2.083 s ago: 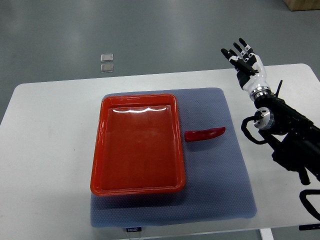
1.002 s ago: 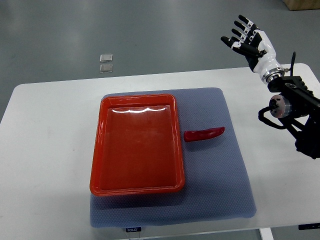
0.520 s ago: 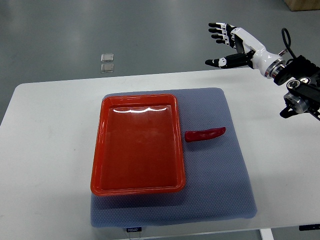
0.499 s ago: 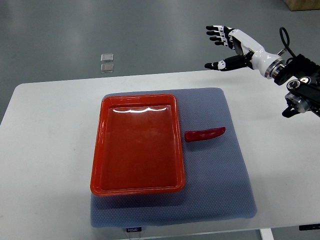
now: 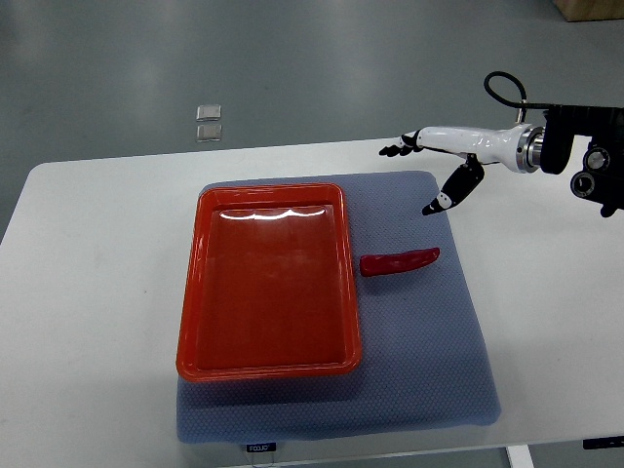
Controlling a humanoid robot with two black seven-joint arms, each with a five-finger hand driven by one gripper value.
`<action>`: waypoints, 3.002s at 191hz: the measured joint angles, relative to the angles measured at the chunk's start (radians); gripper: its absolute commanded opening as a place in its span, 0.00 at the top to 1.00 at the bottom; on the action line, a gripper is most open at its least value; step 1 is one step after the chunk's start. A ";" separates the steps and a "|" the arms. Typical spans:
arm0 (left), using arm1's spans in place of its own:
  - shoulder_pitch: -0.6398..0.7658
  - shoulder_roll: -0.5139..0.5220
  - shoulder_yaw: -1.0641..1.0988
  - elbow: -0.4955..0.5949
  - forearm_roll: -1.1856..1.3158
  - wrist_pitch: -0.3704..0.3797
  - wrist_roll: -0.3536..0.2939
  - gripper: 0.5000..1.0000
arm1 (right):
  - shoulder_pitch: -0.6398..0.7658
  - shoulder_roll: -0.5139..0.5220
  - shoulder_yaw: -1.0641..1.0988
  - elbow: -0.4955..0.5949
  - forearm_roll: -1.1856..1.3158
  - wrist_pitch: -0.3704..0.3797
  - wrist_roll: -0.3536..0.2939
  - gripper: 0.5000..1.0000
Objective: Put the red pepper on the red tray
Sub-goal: 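Lower the open right hand over the red chili pepper, then close the right hand fingers around the red pepper and lift it, then carry the pepper with the right hand over the red tray and release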
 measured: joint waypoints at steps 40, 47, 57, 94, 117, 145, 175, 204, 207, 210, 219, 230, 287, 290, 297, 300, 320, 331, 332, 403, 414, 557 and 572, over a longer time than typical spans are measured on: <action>0.000 0.000 0.000 0.000 0.000 0.000 0.000 0.00 | 0.034 0.022 -0.084 0.024 -0.094 0.002 -0.018 0.19; 0.000 0.000 0.000 0.000 0.000 0.000 0.000 0.00 | 0.035 0.034 -0.088 0.025 -0.095 0.002 -0.038 0.19; 0.000 0.000 0.000 0.000 0.000 0.000 0.000 0.00 | 0.035 0.049 -0.091 0.025 -0.095 0.002 -0.067 0.19; 0.000 0.000 0.000 0.000 0.000 0.000 0.000 0.00 | 0.006 0.104 -0.097 0.030 -0.089 -0.002 -0.120 0.19; 0.000 0.000 0.000 0.000 0.000 0.000 0.000 0.00 | -0.022 0.130 -0.098 0.030 -0.090 -0.008 -0.122 0.20; 0.000 0.000 0.000 0.000 0.000 0.000 0.000 0.00 | -0.044 0.141 -0.097 0.018 -0.094 -0.013 -0.123 0.26; 0.000 0.000 0.000 0.000 0.000 0.000 0.000 0.00 | -0.063 0.145 -0.095 0.014 -0.094 -0.027 -0.123 0.33; 0.000 0.000 0.000 0.000 0.000 0.000 0.000 0.00 | -0.077 0.155 -0.094 0.014 -0.096 -0.037 -0.123 0.39; 0.000 0.000 0.000 0.000 0.000 0.000 0.000 0.00 | -0.077 0.156 -0.094 0.013 -0.096 -0.038 -0.123 0.40; 0.000 0.000 0.000 0.000 0.000 0.000 0.000 0.00 | -0.078 0.156 -0.094 0.013 -0.096 -0.039 -0.123 0.41; 0.000 0.000 0.000 0.000 0.000 0.000 0.000 0.00 | -0.078 0.158 -0.094 0.013 -0.096 -0.041 -0.123 0.41; 0.000 0.000 0.000 0.000 0.000 0.000 0.000 0.00 | -0.079 0.159 -0.094 0.012 -0.096 -0.042 -0.123 0.44; 0.000 0.000 0.000 0.000 0.000 0.000 0.000 0.00 | -0.090 0.173 -0.094 0.004 -0.105 -0.043 -0.122 0.60; 0.000 0.000 0.000 0.000 0.000 0.000 0.000 0.00 | -0.090 0.173 -0.094 0.003 -0.106 -0.043 -0.122 0.61; 0.000 0.000 0.000 0.000 0.000 0.000 0.000 0.00 | -0.091 0.173 -0.094 0.002 -0.108 -0.043 -0.121 0.63; 0.000 0.000 0.000 0.000 0.000 0.000 0.000 0.00 | -0.092 0.173 -0.094 0.002 -0.108 -0.043 -0.121 0.65; 0.000 0.000 0.000 0.000 0.000 0.000 0.000 0.00 | -0.092 0.173 -0.094 -0.001 -0.111 -0.042 -0.121 0.76; 0.000 0.000 0.000 0.000 0.000 0.000 0.000 0.00 | -0.092 0.173 -0.094 -0.002 -0.111 -0.042 -0.121 0.82; 0.000 0.000 0.000 0.000 0.000 0.000 0.000 0.00 | -0.092 0.173 -0.094 -0.002 -0.111 -0.042 -0.121 0.82; 0.000 0.000 0.000 0.000 0.000 0.000 0.000 0.00 | -0.082 0.169 -0.088 -0.018 -0.110 -0.039 -0.118 0.91; 0.000 0.000 0.000 0.000 0.000 0.000 0.000 0.00 | -0.077 0.164 -0.086 -0.021 -0.108 -0.039 -0.118 0.91; 0.000 0.000 0.000 0.000 0.000 0.000 0.001 0.00 | 0.054 0.256 -0.039 -0.036 -0.092 -0.037 -0.109 0.89; 0.000 0.000 0.000 0.000 0.000 0.000 0.001 0.00 | 0.065 0.299 -0.029 -0.044 -0.091 -0.040 -0.109 0.89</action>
